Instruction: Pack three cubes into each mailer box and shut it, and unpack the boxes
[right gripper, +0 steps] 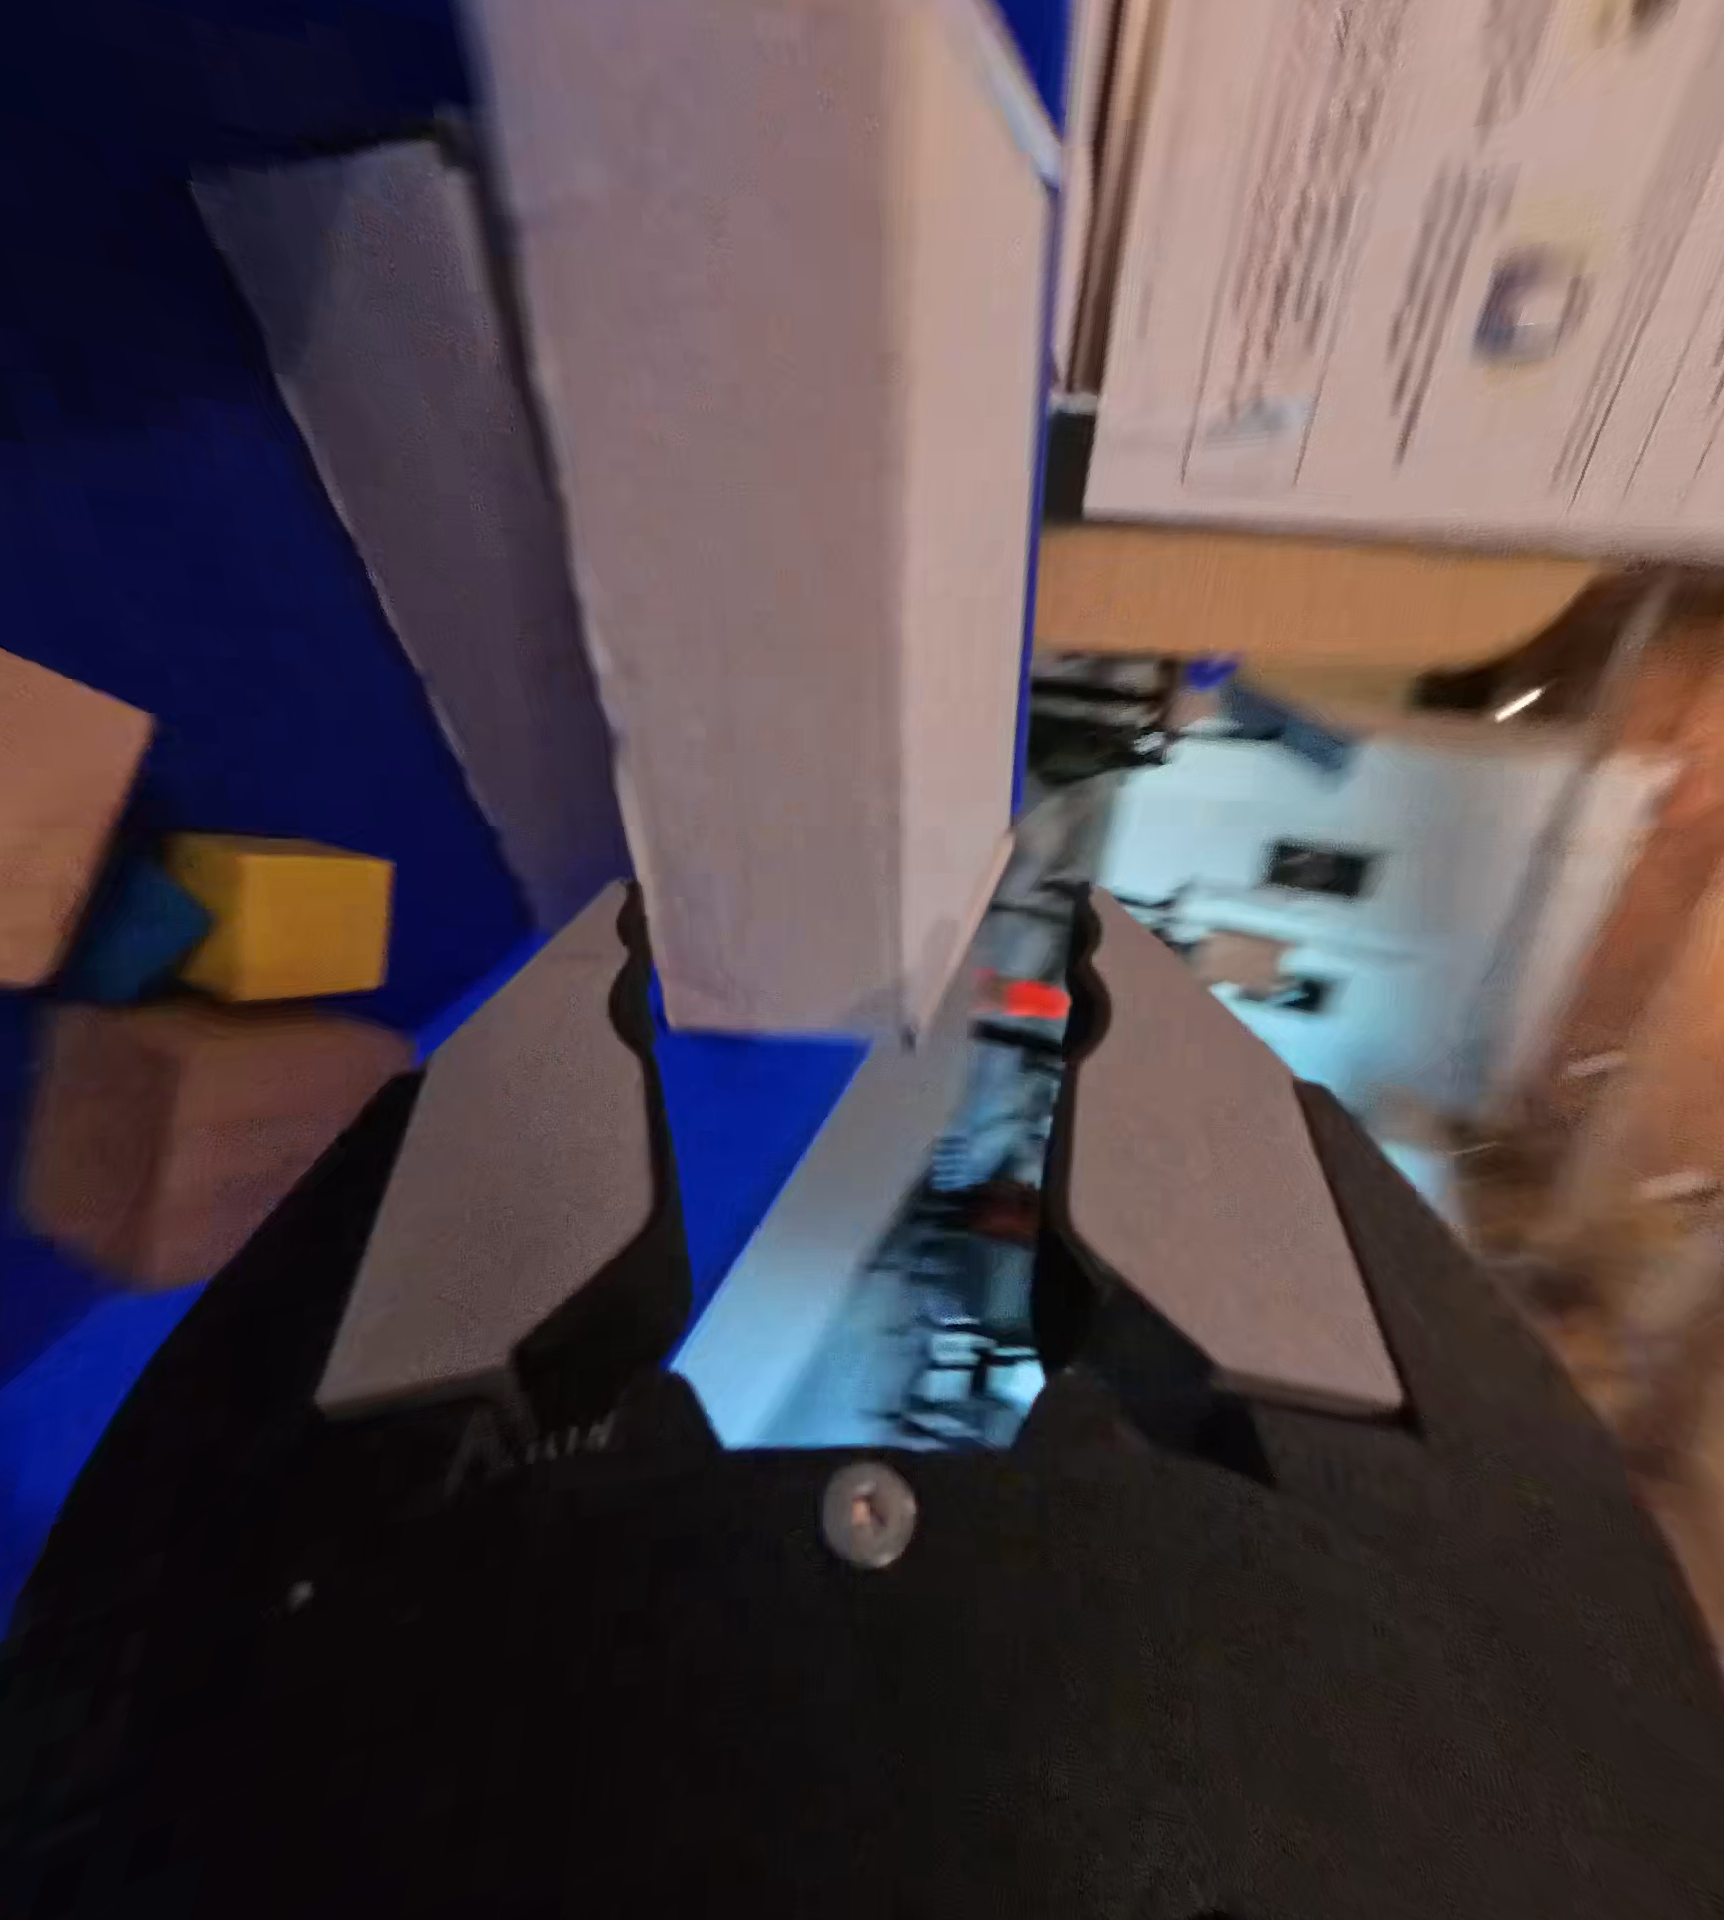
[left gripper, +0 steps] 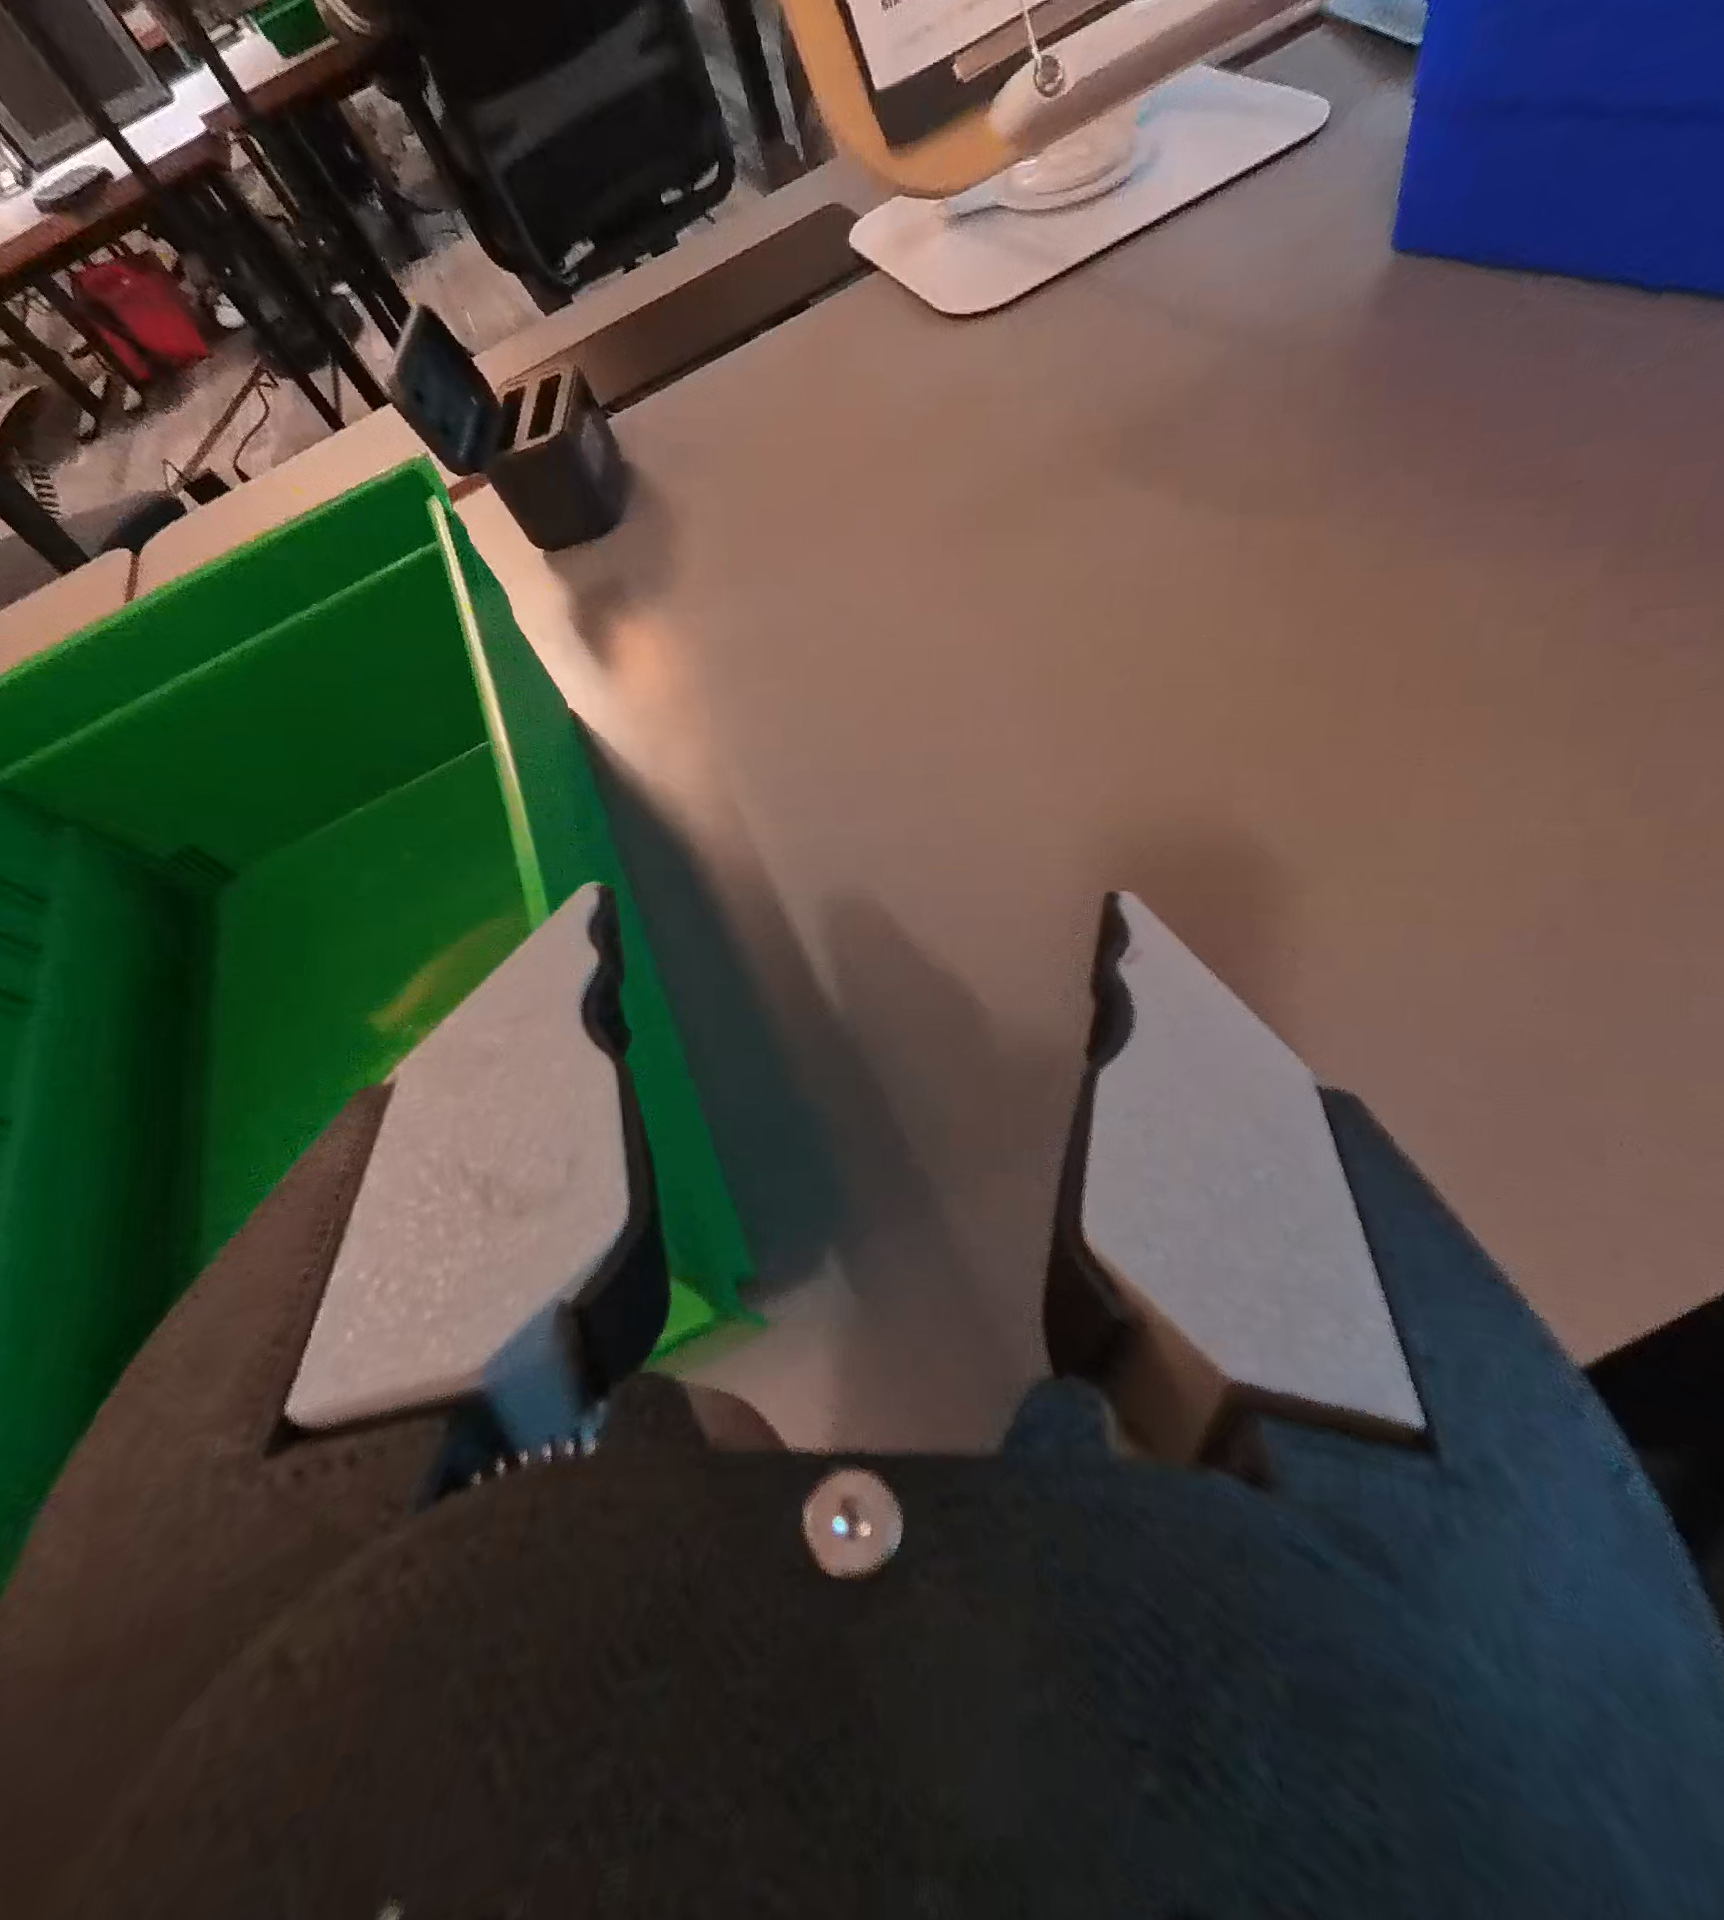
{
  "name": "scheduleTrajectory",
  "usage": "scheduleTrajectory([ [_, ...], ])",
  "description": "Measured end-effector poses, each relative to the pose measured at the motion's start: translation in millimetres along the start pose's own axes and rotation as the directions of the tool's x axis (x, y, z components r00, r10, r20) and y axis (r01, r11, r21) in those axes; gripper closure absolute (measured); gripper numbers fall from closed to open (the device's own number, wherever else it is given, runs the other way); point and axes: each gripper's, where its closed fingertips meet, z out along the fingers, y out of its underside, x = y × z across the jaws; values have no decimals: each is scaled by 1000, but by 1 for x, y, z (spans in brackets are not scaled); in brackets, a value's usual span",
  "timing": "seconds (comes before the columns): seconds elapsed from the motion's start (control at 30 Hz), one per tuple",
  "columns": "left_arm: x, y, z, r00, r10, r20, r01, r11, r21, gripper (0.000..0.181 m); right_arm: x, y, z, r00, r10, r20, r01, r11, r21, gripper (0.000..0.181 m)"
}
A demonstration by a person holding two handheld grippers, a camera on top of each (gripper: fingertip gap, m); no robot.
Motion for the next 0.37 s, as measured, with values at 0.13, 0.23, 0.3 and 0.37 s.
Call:
scheduleTrajectory([
  [0.13, 0, 3, 1, 1000, 18, 24, -19, 1000, 18, 87, -29, -38, -73, 772, 461, 437, -554, 826, 107, 94],
  [0.23, -7, 5, -1, 998, 5, 57, -6, 1000, 29, 92, -36, -94, -115, 587, 597, 547, -776, 607, 170, 108],
  [0.3, -18, 9, -1, 994, 3, 112, -5, 1000, 14, 95, -49, -126, -120, 493, 673, 551, -854, 494, 162, 116],
  [0.37, -28, 16, 3, 987, -2, 159, 5, 1000, -23, 96, -74, -145, -102, 487, 723, 491, -853, 515, 86, 110],
])
